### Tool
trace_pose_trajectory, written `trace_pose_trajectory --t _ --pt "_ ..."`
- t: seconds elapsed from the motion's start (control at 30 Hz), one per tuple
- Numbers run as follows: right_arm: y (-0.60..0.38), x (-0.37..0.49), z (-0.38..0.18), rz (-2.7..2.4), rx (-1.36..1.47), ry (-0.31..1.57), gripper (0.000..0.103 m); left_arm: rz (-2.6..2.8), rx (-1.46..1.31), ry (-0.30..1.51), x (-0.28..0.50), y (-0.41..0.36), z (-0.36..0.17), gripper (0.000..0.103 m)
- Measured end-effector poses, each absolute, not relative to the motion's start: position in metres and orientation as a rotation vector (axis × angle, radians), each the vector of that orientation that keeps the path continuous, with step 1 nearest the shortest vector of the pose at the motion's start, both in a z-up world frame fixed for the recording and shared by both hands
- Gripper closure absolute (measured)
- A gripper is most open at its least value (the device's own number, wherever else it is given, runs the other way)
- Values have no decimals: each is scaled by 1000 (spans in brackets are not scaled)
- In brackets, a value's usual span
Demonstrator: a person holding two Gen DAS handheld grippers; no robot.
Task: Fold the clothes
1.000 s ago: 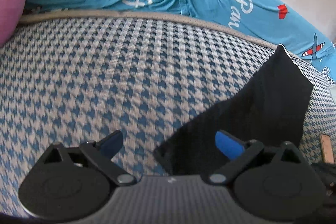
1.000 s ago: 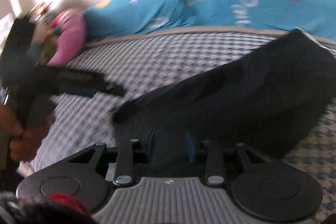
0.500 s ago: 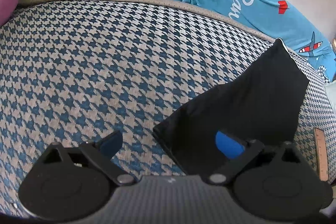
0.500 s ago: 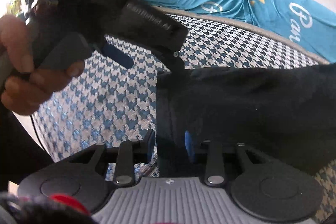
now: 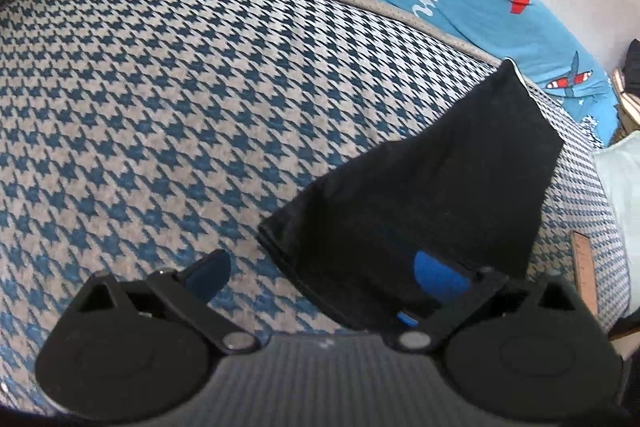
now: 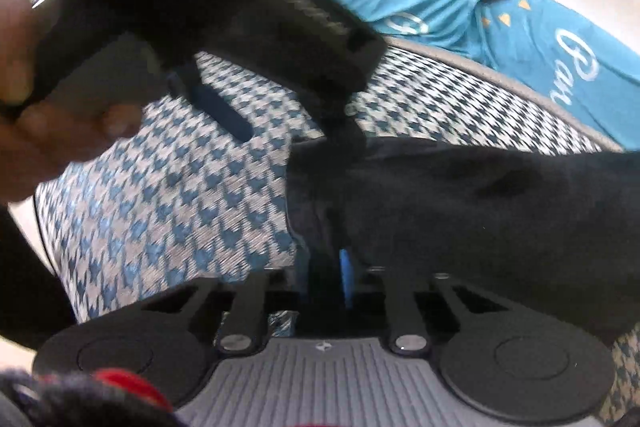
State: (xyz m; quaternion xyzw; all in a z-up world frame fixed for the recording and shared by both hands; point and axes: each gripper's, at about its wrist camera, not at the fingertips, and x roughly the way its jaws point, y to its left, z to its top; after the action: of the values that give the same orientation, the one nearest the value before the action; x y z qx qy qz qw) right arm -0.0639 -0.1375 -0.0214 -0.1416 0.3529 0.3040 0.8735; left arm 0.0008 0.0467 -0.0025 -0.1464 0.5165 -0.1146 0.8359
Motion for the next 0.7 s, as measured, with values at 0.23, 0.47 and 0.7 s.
trace_pose_trajectory --t 0.23,0.47,0.7 --pt "-183 -28 0 611 105 843 92 -340 -383 1129 1 40 -5 0" --pt "-204 -17 14 617 230 835 92 -435 -458 1140 6 26 -11 0" --pt "-204 -24 17 637 179 820 92 -396 -492 1115 26 12 -21 35"
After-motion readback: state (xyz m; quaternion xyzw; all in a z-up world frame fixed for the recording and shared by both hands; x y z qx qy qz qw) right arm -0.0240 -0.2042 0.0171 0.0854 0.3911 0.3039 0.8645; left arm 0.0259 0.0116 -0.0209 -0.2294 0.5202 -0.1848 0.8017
